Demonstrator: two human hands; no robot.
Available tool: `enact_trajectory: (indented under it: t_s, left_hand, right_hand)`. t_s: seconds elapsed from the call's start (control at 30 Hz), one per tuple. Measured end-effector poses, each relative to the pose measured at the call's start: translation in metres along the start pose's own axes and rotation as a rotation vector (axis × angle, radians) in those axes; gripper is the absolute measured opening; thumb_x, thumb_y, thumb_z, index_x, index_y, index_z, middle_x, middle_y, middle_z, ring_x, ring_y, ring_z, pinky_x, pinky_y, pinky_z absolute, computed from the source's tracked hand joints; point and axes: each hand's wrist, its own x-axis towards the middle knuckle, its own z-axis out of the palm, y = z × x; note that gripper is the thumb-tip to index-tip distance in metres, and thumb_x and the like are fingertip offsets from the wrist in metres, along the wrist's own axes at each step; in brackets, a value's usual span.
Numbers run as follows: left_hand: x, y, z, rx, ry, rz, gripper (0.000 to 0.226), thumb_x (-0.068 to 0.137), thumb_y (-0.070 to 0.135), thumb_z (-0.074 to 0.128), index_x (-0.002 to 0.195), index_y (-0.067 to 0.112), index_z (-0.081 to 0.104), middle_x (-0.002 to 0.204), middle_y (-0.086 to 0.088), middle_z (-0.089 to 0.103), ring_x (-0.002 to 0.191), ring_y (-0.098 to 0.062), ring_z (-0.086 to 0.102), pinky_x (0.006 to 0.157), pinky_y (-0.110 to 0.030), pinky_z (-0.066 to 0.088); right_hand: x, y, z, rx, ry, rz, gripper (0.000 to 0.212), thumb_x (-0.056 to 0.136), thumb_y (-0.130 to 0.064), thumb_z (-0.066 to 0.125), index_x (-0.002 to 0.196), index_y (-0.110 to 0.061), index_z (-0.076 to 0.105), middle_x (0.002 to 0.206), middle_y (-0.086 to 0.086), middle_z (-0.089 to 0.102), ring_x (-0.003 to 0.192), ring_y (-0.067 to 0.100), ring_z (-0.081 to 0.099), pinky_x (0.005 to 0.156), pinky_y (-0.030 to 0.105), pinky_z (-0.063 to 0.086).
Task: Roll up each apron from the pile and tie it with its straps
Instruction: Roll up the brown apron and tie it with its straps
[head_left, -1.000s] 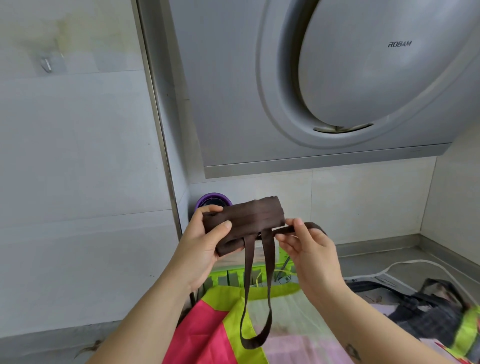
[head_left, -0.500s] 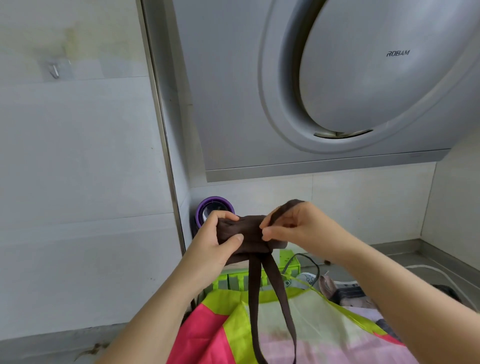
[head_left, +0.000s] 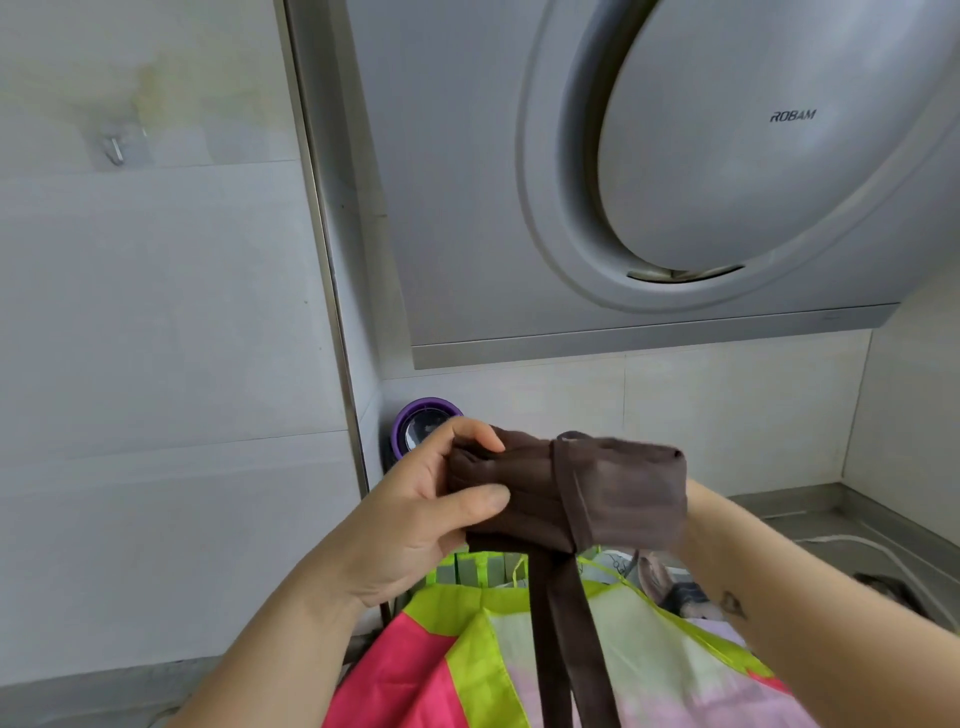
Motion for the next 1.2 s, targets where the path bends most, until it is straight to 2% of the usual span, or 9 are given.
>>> enact_trajectory:
  t_s: [0.07, 0.2, 0.3, 0.4, 0.5, 0.63, 0.77, 0.9, 1.2]
  left_hand:
    - [0.003, 0.001, -0.001, -0.123, 0.068, 0.045, 0.046, 0.049, 0.013, 0.093, 0.087, 0.021, 0.068, 0.097, -0.008, 0.068, 0.084, -0.025, 0.068, 0.068, -0.035, 0.058]
    - [0.009, 0.001, 0.004, -0.203, 0.308, 0.104, 0.039, 0.062, -0.005, 0.079, 0.09, 0.016, 0.062, 0.093, -0.009, 0.067, 0.078, -0.026, 0.07, 0.059, -0.035, 0.057]
    - [0.012, 0.001, 0.009, -0.2, 0.414, 0.152, 0.029, 0.07, -0.004, 0.056, 0.092, 0.016, 0.055, 0.089, -0.005, 0.068, 0.074, -0.022, 0.071, 0.056, -0.033, 0.058]
    - [0.011, 0.002, 0.008, -0.155, 0.44, 0.198, 0.029, 0.069, -0.001, 0.056, 0.093, 0.016, 0.054, 0.09, -0.004, 0.068, 0.076, -0.021, 0.071, 0.06, -0.035, 0.059]
    - [0.01, 0.0, 0.004, -0.066, 0.455, 0.229, 0.028, 0.073, -0.002, 0.058, 0.094, 0.016, 0.053, 0.091, -0.004, 0.067, 0.078, -0.02, 0.07, 0.062, -0.034, 0.059]
    - [0.01, -0.011, -0.007, 0.168, 0.553, 0.257, 0.032, 0.068, 0.011, 0.074, 0.092, 0.029, 0.061, 0.102, -0.005, 0.065, 0.093, -0.024, 0.068, 0.077, -0.043, 0.058]
    - [0.009, -0.014, -0.004, 0.585, 0.673, 0.321, 0.031, 0.082, 0.013, 0.07, 0.089, 0.04, 0.058, 0.098, 0.009, 0.065, 0.096, -0.012, 0.064, 0.089, -0.039, 0.053]
    - [0.008, -0.02, 0.006, 0.873, 0.652, 0.369, 0.037, 0.087, 0.004, 0.062, 0.093, 0.039, 0.051, 0.099, 0.013, 0.061, 0.092, -0.001, 0.061, 0.084, -0.026, 0.05]
    - [0.006, -0.023, -0.002, 1.084, 0.533, 0.35, 0.043, 0.087, 0.002, 0.062, 0.094, 0.041, 0.046, 0.1, 0.017, 0.054, 0.093, 0.008, 0.053, 0.075, -0.004, 0.039]
  right_hand:
    - [0.002, 0.014, 0.009, 0.29, -0.082, -0.069, 0.067, 0.07, -0.013, 0.079, 0.126, 0.007, 0.048, 0.121, 0.019, 0.05, 0.104, 0.031, 0.054, 0.102, 0.044, 0.042]
    - [-0.011, 0.023, 0.033, 0.701, -0.034, -0.15, 0.026, 0.057, 0.006, 0.075, 0.065, -0.003, 0.052, 0.056, 0.005, 0.05, 0.041, 0.009, 0.048, 0.043, 0.02, 0.049]
    - [-0.016, 0.031, 0.039, 0.748, -0.065, -0.165, 0.041, 0.049, -0.004, 0.091, 0.078, -0.005, 0.063, 0.068, 0.005, 0.062, 0.053, 0.012, 0.062, 0.054, 0.021, 0.055]
    - [-0.023, 0.032, 0.045, 0.497, -0.03, -0.183, 0.046, 0.067, -0.015, 0.078, 0.11, -0.005, 0.065, 0.091, 0.01, 0.069, 0.07, 0.016, 0.069, 0.058, 0.023, 0.056]
    - [-0.026, 0.03, 0.051, 0.341, 0.083, -0.261, 0.044, 0.073, -0.015, 0.063, 0.114, 0.001, 0.064, 0.104, 0.017, 0.069, 0.086, 0.021, 0.069, 0.067, 0.023, 0.056]
    - [-0.024, 0.03, 0.052, 0.046, 0.354, -0.351, 0.015, 0.086, -0.021, 0.064, 0.088, -0.012, 0.076, 0.09, 0.012, 0.071, 0.084, 0.019, 0.061, 0.078, 0.028, 0.05]
    - [-0.033, 0.024, 0.053, -0.199, 0.542, -0.498, 0.014, 0.085, -0.013, 0.068, 0.072, -0.012, 0.071, 0.065, 0.002, 0.07, 0.059, 0.008, 0.063, 0.063, 0.017, 0.05]
    - [-0.038, 0.017, 0.057, -0.335, 0.481, -0.571, 0.013, 0.085, -0.004, 0.065, 0.075, -0.011, 0.067, 0.06, 0.002, 0.068, 0.054, 0.007, 0.062, 0.055, 0.014, 0.047]
    - [-0.047, -0.008, 0.038, -0.686, 0.134, -0.421, 0.014, 0.081, -0.003, 0.072, 0.086, -0.016, 0.069, 0.086, 0.002, 0.075, 0.084, 0.011, 0.071, 0.079, 0.02, 0.054]
